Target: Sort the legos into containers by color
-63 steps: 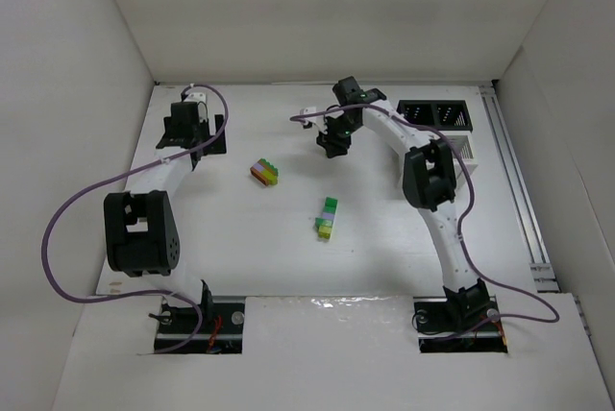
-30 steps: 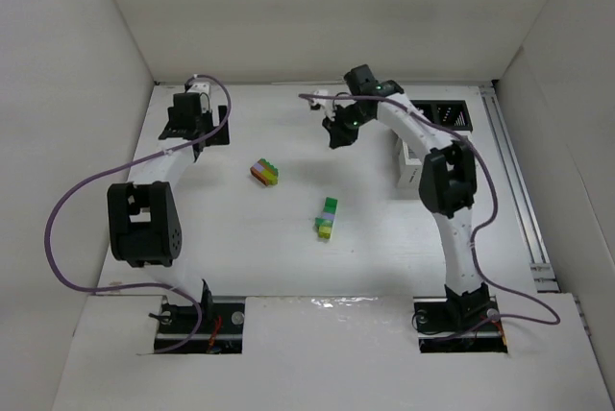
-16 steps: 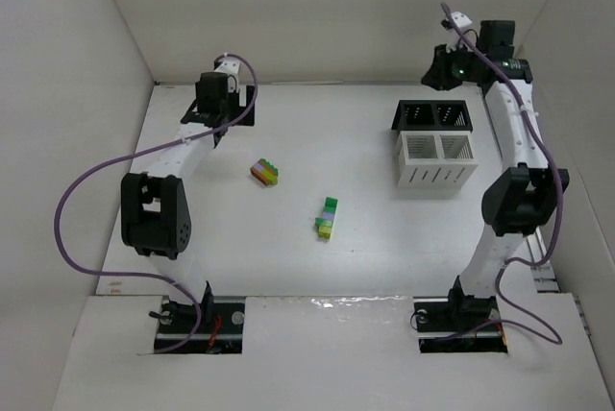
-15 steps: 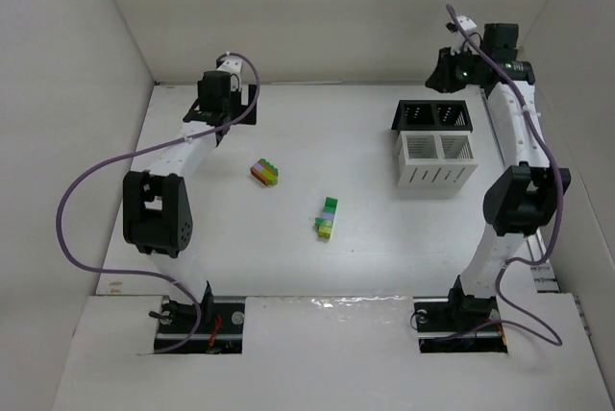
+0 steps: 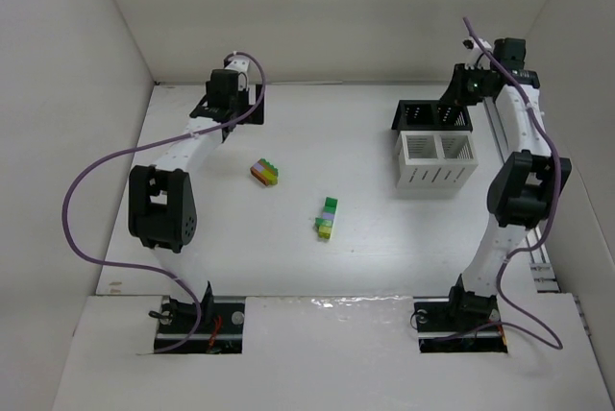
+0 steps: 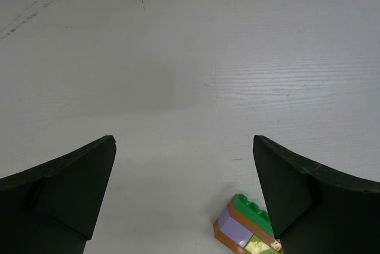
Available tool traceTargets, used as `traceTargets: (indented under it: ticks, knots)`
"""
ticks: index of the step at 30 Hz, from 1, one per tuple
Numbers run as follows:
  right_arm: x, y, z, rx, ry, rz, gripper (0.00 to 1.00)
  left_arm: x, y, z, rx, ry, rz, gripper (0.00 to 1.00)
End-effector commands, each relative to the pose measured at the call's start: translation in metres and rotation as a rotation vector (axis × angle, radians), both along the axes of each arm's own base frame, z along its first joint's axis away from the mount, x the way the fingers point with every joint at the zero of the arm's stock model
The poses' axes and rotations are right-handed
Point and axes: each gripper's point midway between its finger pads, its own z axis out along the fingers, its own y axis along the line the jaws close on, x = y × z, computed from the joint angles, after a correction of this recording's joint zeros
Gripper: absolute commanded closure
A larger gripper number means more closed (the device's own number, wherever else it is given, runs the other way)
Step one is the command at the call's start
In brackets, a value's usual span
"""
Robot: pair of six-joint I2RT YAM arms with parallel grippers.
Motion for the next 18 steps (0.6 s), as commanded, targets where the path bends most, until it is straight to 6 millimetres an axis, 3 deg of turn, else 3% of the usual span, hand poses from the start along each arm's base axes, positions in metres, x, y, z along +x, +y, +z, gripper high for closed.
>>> traceTargets:
  ticks: [1,9,11,12,17,18]
  knots:
    - [0.001,-0.015,-0.011,-0.044,0.021,-0.012,0.82,-0.006,-0.001,0.028,0.007,-0.052,-0.004,0.00]
    - [0.002,-0.032,-0.025,-0.077,0.049,-0.052,0.81,-0.004,-0.003,0.032,0.011,-0.061,-0.019,0.00]
    - [0.001,-0.034,-0.023,-0.086,0.054,-0.061,0.73,-0.004,-0.003,0.032,0.011,-0.061,-0.019,0.00]
    - [-0.001,-0.034,-0.025,-0.091,0.061,-0.053,0.61,-0.003,-0.003,0.027,0.013,-0.052,-0.020,0.00]
    - [-0.003,-0.036,-0.027,-0.103,0.073,-0.065,0.46,-0.005,-0.004,0.025,0.018,-0.043,-0.032,0.00]
    - [-0.004,-0.034,-0.019,-0.098,0.056,-0.059,0.45,-0.005,-0.004,0.025,0.018,-0.043,-0.032,0.00]
